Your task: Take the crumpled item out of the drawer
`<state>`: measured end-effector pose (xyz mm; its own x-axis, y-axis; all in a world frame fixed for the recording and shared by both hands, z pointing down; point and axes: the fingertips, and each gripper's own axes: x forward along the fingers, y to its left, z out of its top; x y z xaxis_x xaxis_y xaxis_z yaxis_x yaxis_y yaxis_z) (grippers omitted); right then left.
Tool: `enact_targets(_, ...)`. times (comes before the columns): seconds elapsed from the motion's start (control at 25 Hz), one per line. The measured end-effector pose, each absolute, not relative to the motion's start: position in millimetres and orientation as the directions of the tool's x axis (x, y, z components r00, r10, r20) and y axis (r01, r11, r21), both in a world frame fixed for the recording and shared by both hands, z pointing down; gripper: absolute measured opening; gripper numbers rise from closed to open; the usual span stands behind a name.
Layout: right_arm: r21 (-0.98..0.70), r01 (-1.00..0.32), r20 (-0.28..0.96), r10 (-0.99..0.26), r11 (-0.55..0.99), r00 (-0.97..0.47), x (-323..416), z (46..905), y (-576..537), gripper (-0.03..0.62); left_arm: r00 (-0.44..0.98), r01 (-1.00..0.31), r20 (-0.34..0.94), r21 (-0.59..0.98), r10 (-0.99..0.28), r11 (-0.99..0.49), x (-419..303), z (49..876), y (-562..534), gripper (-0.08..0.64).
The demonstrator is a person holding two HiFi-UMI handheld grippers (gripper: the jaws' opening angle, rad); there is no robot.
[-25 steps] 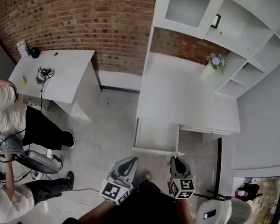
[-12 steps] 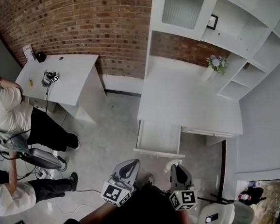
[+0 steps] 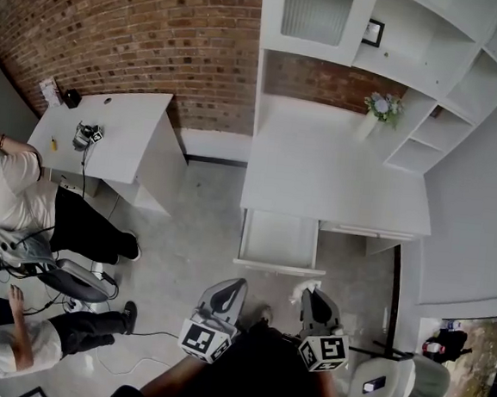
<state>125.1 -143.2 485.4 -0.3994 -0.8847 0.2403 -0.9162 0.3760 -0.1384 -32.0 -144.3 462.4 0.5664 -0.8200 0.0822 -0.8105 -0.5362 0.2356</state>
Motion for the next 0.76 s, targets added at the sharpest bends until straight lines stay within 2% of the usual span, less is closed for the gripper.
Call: enact_targets(0.76, -0.135, -0.9, 0.222, -0.872, 0.415, -0.436, 132, 488, -155, 0.026, 0.552, -0.823, 0.086, 0.219, -0.83, -0.525, -23, 462, -152, 0.025)
